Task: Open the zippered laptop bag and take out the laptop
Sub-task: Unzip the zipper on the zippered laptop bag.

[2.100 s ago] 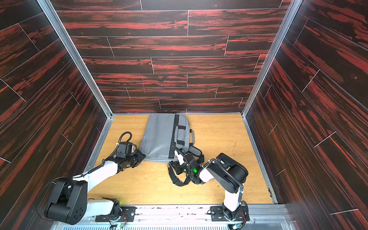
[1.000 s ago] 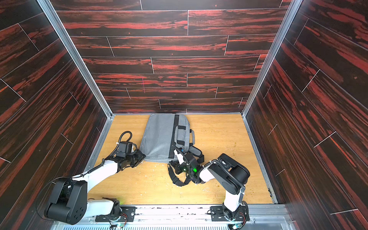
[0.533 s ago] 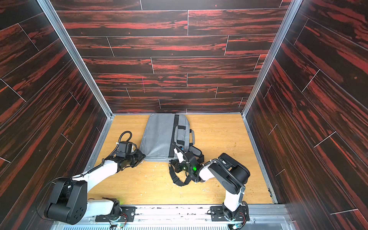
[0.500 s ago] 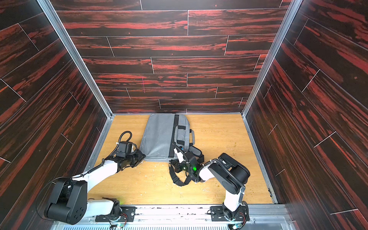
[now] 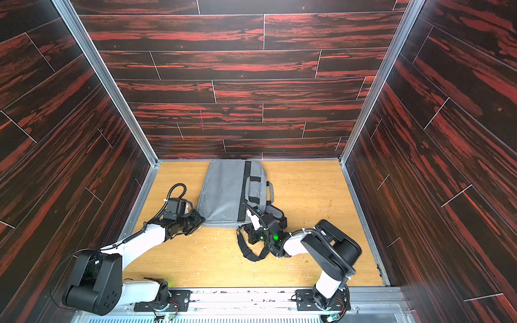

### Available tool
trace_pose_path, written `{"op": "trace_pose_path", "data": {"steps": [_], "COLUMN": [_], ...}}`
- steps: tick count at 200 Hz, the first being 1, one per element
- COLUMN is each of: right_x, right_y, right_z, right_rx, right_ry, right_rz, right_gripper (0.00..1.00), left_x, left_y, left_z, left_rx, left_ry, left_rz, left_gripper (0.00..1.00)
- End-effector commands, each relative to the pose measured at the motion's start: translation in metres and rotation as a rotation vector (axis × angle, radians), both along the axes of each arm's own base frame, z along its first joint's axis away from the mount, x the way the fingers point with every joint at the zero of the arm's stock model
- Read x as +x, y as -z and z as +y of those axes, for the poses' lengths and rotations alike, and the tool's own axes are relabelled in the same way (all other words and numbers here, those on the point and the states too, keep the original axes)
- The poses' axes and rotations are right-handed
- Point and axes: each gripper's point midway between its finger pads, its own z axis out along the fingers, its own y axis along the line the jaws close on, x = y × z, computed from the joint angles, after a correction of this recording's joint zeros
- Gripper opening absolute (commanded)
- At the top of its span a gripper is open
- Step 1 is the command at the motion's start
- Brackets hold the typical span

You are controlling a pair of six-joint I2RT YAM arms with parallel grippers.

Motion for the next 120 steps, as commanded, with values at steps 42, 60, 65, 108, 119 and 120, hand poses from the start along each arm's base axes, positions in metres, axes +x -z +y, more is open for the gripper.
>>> {"op": "trace_pose_path", "data": {"steps": [42, 60, 65, 108, 119, 120], "right_x": [-0.008, -0.008, -0.007, 0.005, 0.011, 0.011], "right_y": [0.015, 0.020, 0.021, 0.026, 0.027, 0.027], "right_z": [-0.037, -0.046, -0.049, -0.071, -0.075, -0.075], "right_rx": [-0.249, -0.290, -0.298, -0.368, -0.366, -0.364], "right_ry": [-0.016, -0.017, -0.014, -0.008, 0.002, 0.002], "right_rz": [-0.011, 0.002, 0.004, 0.031, 0.048, 0.050], "right_gripper": [0.00, 0.00, 0.00, 0.00, 0.00, 0.00], "left_x": [0.000, -0.001, -0.001, -0.001, 0.000, 0.000], "left_y": [-0.001, -0.002, -0.003, -0.003, -0.004, -0.003], "left_z": [0.000, 0.002, 0.002, 0.007, 0.007, 0.007], "left_rx": [0.037, 0.048, 0.051, 0.063, 0.064, 0.064], "left_ry": [0.041, 0.036, 0.038, 0.038, 0.040, 0.041], "left_rz": [0.007, 0.007, 0.005, 0.007, 0.006, 0.007], "left_gripper": [0.00, 0.00, 0.00, 0.00, 0.00, 0.00]}}
